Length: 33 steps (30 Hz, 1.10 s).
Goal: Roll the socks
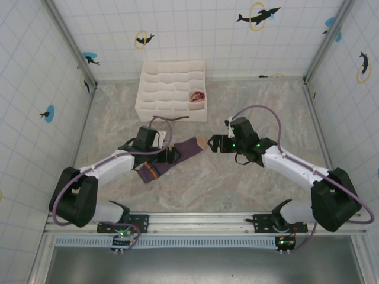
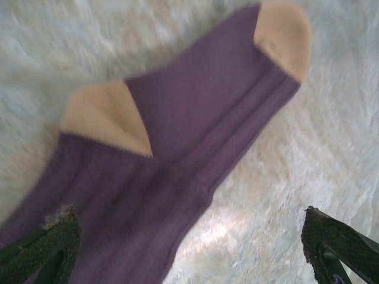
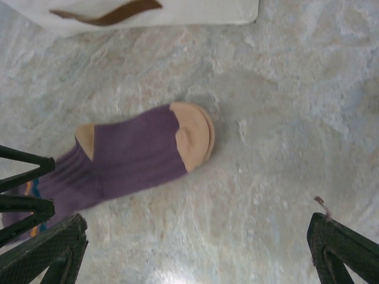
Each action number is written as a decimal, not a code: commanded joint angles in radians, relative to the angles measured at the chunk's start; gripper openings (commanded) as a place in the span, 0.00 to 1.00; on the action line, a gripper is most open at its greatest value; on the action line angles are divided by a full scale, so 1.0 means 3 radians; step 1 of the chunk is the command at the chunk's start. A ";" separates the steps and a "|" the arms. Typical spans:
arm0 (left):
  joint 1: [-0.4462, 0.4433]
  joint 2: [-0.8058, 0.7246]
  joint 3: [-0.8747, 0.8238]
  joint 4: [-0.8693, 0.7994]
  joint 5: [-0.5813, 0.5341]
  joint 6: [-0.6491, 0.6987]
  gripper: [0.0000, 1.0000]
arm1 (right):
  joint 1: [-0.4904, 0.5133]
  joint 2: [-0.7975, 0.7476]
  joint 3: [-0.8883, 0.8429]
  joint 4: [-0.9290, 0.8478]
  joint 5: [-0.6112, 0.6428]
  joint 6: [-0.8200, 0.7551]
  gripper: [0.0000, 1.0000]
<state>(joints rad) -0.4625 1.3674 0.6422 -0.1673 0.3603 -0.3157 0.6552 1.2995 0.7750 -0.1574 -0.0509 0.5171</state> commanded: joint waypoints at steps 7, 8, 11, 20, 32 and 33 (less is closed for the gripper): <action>-0.0266 0.0115 -0.0201 0.0246 -0.0023 -0.0274 0.97 | 0.0272 -0.0629 -0.0845 0.0400 0.0614 0.0199 0.99; -0.0281 0.0149 -0.0207 0.0290 -0.0010 -0.0296 0.97 | 0.0296 -0.0663 -0.0908 0.0397 0.0685 0.0250 0.99; -0.0375 0.0249 -0.0211 0.0454 0.0076 -0.0406 0.97 | 0.0341 -0.0741 -0.1051 0.0324 0.0830 0.0432 0.99; -0.0864 0.0838 0.0213 0.0982 -0.0085 -0.0919 0.97 | 0.0430 -0.1102 -0.1389 0.0147 0.1047 0.0540 0.99; -0.1185 0.1797 0.1334 0.1243 -0.0185 -0.1281 0.97 | 0.0603 -0.2081 -0.1763 -0.0232 0.1371 0.0416 0.99; -0.1208 0.1833 0.1412 0.1237 -0.0179 -0.1281 0.97 | 0.0615 -0.2128 -0.1783 -0.0270 0.1378 0.0409 0.99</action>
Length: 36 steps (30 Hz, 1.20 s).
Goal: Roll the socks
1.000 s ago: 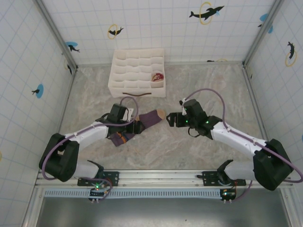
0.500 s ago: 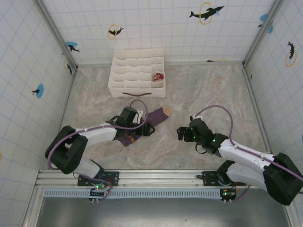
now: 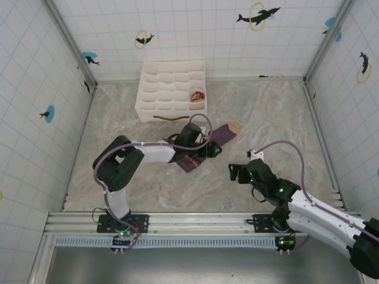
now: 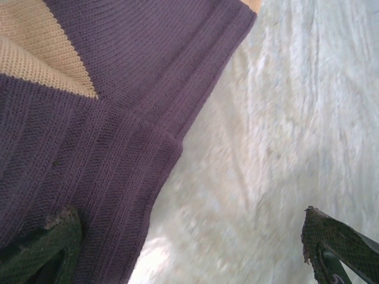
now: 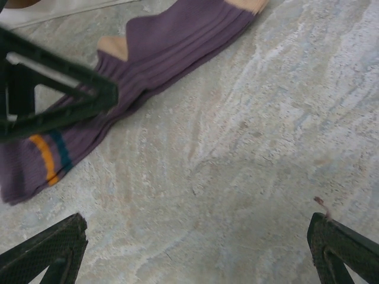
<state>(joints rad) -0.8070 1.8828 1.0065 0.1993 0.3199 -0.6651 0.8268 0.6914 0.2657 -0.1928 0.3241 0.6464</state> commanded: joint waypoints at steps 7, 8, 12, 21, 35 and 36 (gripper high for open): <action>-0.0097 0.0009 0.0448 -0.0382 -0.0170 -0.0112 0.98 | 0.0175 -0.0313 -0.0293 -0.0111 0.0058 -0.0047 0.99; -0.0094 -0.0032 0.0470 -0.0506 -0.0192 -0.0091 0.98 | 0.0205 -0.0330 -0.0326 -0.0062 0.0040 -0.0059 0.99; -0.0054 -0.0283 0.0450 -0.1001 -0.0253 -0.0019 0.98 | 0.0400 -0.0370 -0.0454 0.0153 0.0098 -0.0162 0.99; 0.0314 -0.1004 -0.0315 -0.1505 -0.0069 -0.0140 0.94 | 0.0952 -0.0045 -0.0458 0.0711 0.0503 -0.0652 0.99; 0.0755 -0.1318 -0.0894 -0.1605 0.0222 -0.0137 0.72 | 0.1201 0.0846 -0.0199 0.1330 0.0581 -0.0977 0.97; 0.0754 -0.1288 -0.0908 -0.1562 0.0258 -0.0163 0.71 | 0.1215 0.0916 -0.0183 0.1388 0.0596 -0.1034 0.93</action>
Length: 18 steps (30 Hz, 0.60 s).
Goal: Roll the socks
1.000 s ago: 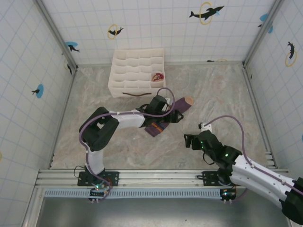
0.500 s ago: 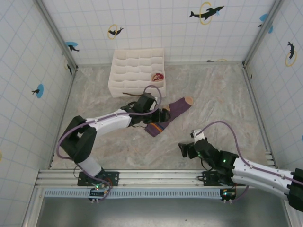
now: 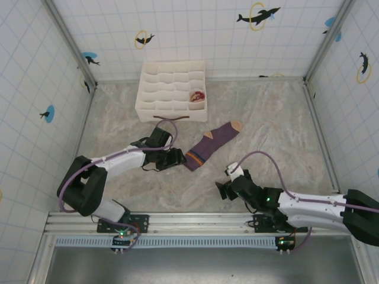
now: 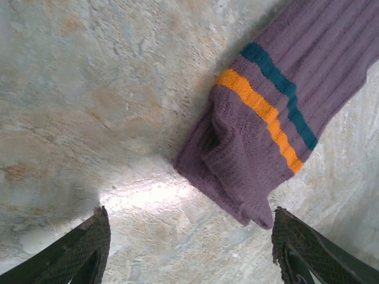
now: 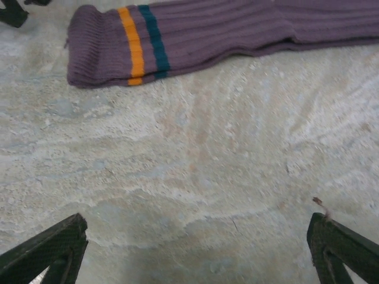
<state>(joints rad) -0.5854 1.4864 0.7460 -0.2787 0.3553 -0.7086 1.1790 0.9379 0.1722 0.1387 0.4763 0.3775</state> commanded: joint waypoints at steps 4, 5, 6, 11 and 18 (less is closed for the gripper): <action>0.0011 0.0154 -0.0094 0.0239 0.0232 -0.0140 0.64 | 0.0127 0.0300 0.0198 0.0482 0.0126 -0.0429 0.85; 0.0008 0.0173 -0.0103 0.0281 0.0234 -0.0165 0.64 | 0.0154 0.0345 0.0213 0.0522 0.0137 -0.0502 0.83; 0.0008 0.0193 -0.0119 0.0323 0.0230 -0.0195 0.63 | 0.0183 0.0407 0.0236 0.0560 0.0137 -0.0576 0.82; 0.0007 0.0285 -0.0160 0.0512 0.0196 -0.0318 0.58 | 0.0284 0.0680 0.0395 0.0574 0.0153 -0.0693 0.80; -0.0031 0.0460 -0.0104 0.0655 0.0185 -0.0386 0.49 | 0.0563 0.0954 0.0440 0.0788 0.0342 -0.0948 0.77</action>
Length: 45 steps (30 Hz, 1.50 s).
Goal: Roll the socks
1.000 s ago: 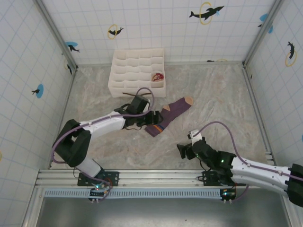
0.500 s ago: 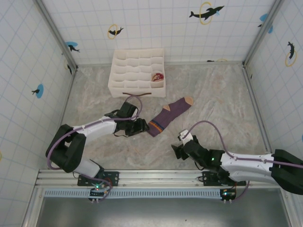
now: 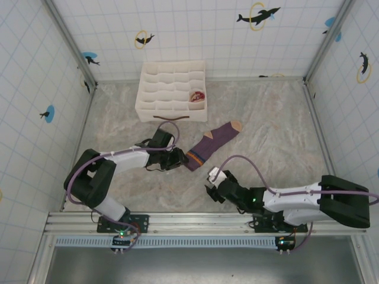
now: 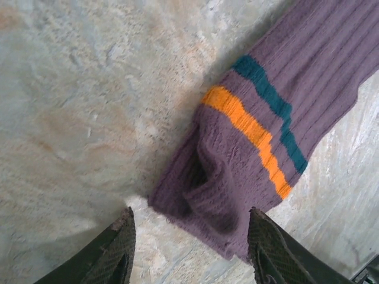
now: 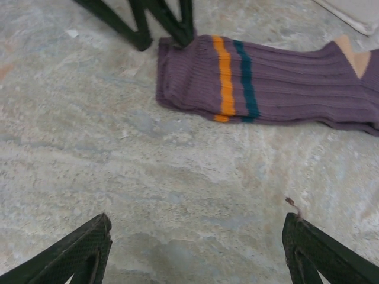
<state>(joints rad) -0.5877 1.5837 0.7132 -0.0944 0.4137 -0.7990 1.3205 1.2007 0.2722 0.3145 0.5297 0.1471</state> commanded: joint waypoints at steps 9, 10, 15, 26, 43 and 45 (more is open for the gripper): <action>-0.0260 0.0192 0.0006 0.0127 -0.0038 -0.0219 0.26 | 0.0392 0.0469 0.0151 0.0405 0.0526 -0.0525 0.71; -0.0289 0.0189 0.0000 0.0131 -0.0036 -0.0239 0.23 | 0.0407 0.0509 0.0147 0.0440 0.0571 -0.0553 0.70; -0.0419 0.0078 -0.0096 0.0171 -0.0030 -0.0350 0.12 | 0.0423 0.0639 0.0108 0.0631 0.0648 -0.0707 0.64; -0.0608 -0.0263 -0.0345 0.0187 0.0126 -0.0532 0.04 | 0.0420 0.0934 0.0259 0.0825 0.0365 -0.1074 0.60; -0.0623 -0.0534 -0.0480 -0.0013 0.0243 -0.0495 0.04 | 0.0331 0.1569 0.0622 0.0885 0.0078 -0.1089 0.25; -0.0623 -0.0529 -0.0485 -0.0013 0.0252 -0.0492 0.03 | 0.0303 0.1586 0.0609 0.0909 0.0106 -0.1035 0.25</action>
<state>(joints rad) -0.7681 1.4368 0.5819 -0.0708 0.4652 -0.9466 1.4242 1.6535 0.4385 0.5793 0.5709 -0.1883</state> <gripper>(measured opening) 0.083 0.249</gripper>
